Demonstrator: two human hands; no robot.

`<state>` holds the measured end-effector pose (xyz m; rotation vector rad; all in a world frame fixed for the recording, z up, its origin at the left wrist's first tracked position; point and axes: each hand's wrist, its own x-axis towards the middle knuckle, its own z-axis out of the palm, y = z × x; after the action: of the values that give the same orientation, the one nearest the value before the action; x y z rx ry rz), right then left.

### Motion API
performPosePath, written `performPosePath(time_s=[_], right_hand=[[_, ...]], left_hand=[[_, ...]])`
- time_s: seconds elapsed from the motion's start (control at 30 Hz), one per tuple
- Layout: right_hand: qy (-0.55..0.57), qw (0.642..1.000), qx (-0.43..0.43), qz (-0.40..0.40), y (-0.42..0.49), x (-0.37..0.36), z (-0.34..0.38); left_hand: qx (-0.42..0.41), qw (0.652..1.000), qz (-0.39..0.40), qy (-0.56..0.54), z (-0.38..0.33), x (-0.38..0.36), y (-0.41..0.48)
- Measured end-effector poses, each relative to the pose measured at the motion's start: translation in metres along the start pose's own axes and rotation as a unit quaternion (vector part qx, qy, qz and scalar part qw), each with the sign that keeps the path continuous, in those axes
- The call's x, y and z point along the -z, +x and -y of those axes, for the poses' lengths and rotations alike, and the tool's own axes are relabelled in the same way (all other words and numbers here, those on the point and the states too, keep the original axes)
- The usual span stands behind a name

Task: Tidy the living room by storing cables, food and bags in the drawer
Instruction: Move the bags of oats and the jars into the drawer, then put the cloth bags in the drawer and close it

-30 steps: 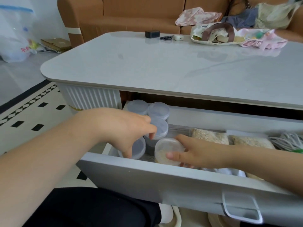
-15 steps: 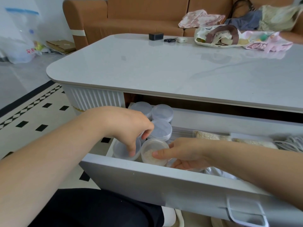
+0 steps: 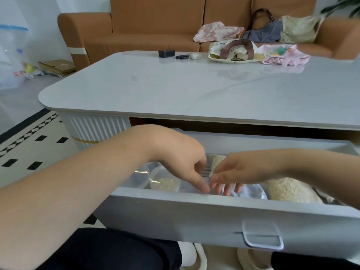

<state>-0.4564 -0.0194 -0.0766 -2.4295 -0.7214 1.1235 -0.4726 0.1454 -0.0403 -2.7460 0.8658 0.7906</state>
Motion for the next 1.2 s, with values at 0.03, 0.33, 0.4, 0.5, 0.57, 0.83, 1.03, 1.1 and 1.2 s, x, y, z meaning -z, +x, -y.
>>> performPosePath(time_s=[0.03, 0.33, 0.4, 0.5, 0.57, 0.83, 1.03, 1.1, 1.2], right_hand=[[-0.026, 1.0, 0.007, 0.014, -0.009, 0.001, -0.002], [-0.32, 0.932, -0.002, -0.17, -0.058, -0.009, -0.031], [-0.358, 0.901, 0.016, -0.245, -0.055, -0.005, -0.037], [-0.376, 0.863, 0.031, -0.335, -0.047, 0.001, -0.046], [-0.391, 0.841, 0.022, -0.374, -0.04, 0.008, -0.05], [-0.334, 0.857, -0.053, -0.389, -0.009, 0.052, -0.055], [-0.325, 0.863, -0.071, -0.38, 0.009, 0.072, -0.06], [-0.313, 0.869, -0.077, -0.375, 0.012, 0.076, -0.061], [-0.322, 0.867, -0.077, -0.372, 0.015, 0.081, -0.061]], left_hand=[[-0.011, 1.0, 0.017, -0.007, -0.006, -0.001, 0.001], [-0.076, 0.956, -0.172, 0.223, -0.035, -0.006, 0.015], [-0.062, 0.946, -0.212, 0.235, -0.028, -0.003, 0.018], [0.006, 0.958, -0.209, 0.194, -0.013, -0.001, 0.027], [0.035, 0.964, -0.215, 0.156, -0.001, 0.002, 0.036], [0.055, 0.96, -0.259, 0.086, 0.028, 0.021, 0.079], [0.058, 0.96, -0.266, 0.058, 0.039, 0.029, 0.101], [0.057, 0.963, -0.259, 0.052, 0.041, 0.032, 0.104], [0.063, 0.963, -0.257, 0.049, 0.04, 0.036, 0.107]])
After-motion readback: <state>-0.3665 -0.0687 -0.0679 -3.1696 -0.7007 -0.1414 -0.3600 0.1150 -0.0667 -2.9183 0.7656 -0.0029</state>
